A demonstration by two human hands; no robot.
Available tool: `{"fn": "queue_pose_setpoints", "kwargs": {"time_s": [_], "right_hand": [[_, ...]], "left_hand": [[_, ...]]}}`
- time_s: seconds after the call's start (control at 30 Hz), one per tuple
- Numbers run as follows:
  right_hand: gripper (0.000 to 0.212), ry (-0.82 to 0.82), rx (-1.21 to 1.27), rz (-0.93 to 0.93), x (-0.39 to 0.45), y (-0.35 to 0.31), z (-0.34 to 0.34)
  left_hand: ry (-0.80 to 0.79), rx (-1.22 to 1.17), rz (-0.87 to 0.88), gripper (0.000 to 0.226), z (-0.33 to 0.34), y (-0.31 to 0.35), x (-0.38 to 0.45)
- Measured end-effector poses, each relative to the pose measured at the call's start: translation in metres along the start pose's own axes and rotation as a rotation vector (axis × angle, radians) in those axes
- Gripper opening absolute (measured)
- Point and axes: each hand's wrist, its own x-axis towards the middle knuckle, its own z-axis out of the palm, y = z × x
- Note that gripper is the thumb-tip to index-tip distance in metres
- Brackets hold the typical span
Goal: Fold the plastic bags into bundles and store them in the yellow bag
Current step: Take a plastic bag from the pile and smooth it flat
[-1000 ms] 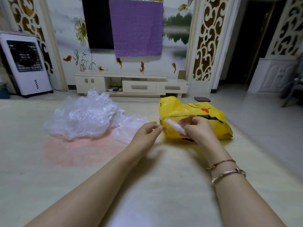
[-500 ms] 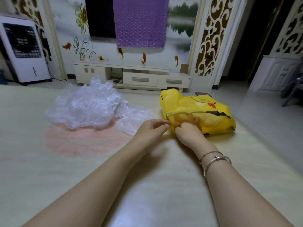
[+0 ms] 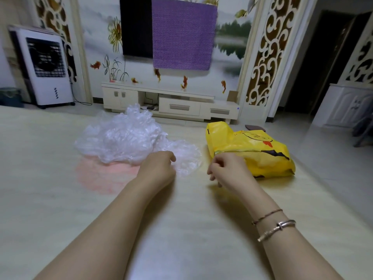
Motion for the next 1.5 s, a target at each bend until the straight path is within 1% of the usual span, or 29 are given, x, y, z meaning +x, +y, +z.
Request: {"fn": "queue_pose_setpoints", "kwargs": {"time_s": [0.13, 0.2, 0.3, 0.37, 0.43, 0.5, 0.6, 0.63, 0.7, 0.73, 0.77, 0.8, 0.87, 0.93, 0.97, 1.03, 1.1, 1.13, 1.2, 1.27, 1.33, 1.4, 1.5], "right_hand": [[0.024, -0.025, 0.06, -0.074, -0.002, -0.007, 0.017], [0.026, -0.074, 0.055, -0.132, -0.002, -0.007, 0.025], [0.033, -0.181, 0.004, -0.258, 0.0, -0.005, 0.036], [0.037, -0.215, -0.009, -0.281, 0.003, -0.003, 0.041], [0.033, -0.241, -0.038, -0.278, 0.004, 0.0, 0.043], [0.034, -0.26, -0.063, -0.268, 0.003, 0.0, 0.042], [0.032, -0.278, -0.017, -0.234, 0.002, -0.001, 0.036], [0.031, -0.269, 0.02, -0.242, 0.003, 0.0, 0.036], [0.028, -0.211, 0.153, -0.229, 0.003, -0.004, 0.033], [0.026, -0.173, 0.254, -0.206, 0.003, -0.007, 0.032], [0.025, -0.142, 0.375, -0.181, 0.004, -0.01, 0.03], [0.025, -0.126, 0.501, -0.152, 0.004, -0.013, 0.028], [0.027, -0.091, 0.733, -0.081, 0.004, -0.017, 0.022], [0.029, -0.026, 0.848, -0.022, 0.006, -0.018, 0.019], [0.028, -0.003, 0.874, 0.0, 0.006, -0.018, 0.019], [0.022, 0.016, 0.927, 0.034, 0.004, -0.017, 0.017], [0.012, 0.009, 1.031, 0.056, 0.003, -0.015, 0.015], [0.009, 0.001, 1.08, 0.057, 0.003, -0.015, 0.015], [0.018, 0.012, 1.132, 0.043, 0.004, -0.014, 0.013], [0.028, 0.048, 1.112, 0.024, 0.005, -0.014, 0.012], [0.031, 0.1, 1.041, 0.0, 0.005, -0.013, 0.012], [0.03, 0.15, 0.901, -0.049, 0.004, -0.012, 0.012], [0.024, 0.214, 0.505, -0.161, 0.001, -0.013, 0.017]], "left_hand": [[0.002, -0.019, 0.004, 0.028, -0.006, -0.001, -0.001], [-0.015, -0.059, 0.015, 0.025, -0.007, 0.0, 0.0], [-0.082, -0.2, -0.002, 0.018, -0.012, 0.002, 0.001], [-0.143, -0.271, -0.034, 0.018, -0.017, 0.001, 0.002], [-0.18, -0.323, -0.083, 0.022, -0.024, -0.002, 0.003], [-0.15, -0.365, -0.122, 0.025, -0.03, -0.006, 0.004], [-0.012, -0.377, -0.218, 0.034, -0.034, -0.012, 0.007], [0.014, -0.361, -0.257, 0.038, -0.034, -0.014, 0.007], [-0.01, -0.333, -0.285, 0.046, -0.031, -0.015, 0.006], [-0.043, -0.333, -0.28, 0.045, -0.028, -0.014, 0.006], [-0.07, -0.356, -0.27, 0.04, -0.025, -0.012, 0.006], [-0.086, -0.423, -0.261, 0.031, -0.023, -0.009, 0.006], [-0.112, -0.642, -0.265, 0.014, -0.024, -0.003, 0.004], [-0.124, -0.821, -0.286, 0.009, -0.027, 0.0, 0.004], [-0.123, -0.867, -0.303, 0.011, -0.028, 0.001, 0.004], [-0.118, -0.867, -0.347, 0.021, -0.028, 0.003, 0.004], [-0.123, -0.886, -0.384, 0.031, -0.026, 0.004, 0.003], [-0.14, -0.941, -0.398, 0.036, -0.026, 0.004, 0.003], [-0.223, -1.113, -0.391, 0.041, -0.03, 0.004, 0.002], [-0.323, -1.253, -0.328, 0.037, -0.034, 0.006, -0.001], [-0.373, -1.321, -0.26, 0.031, -0.037, 0.009, -0.002], [-0.348, -1.352, -0.23, 0.022, -0.037, 0.013, -0.003], [-0.225, -1.352, -0.203, 0.02, -0.036, 0.018, -0.003]]}}
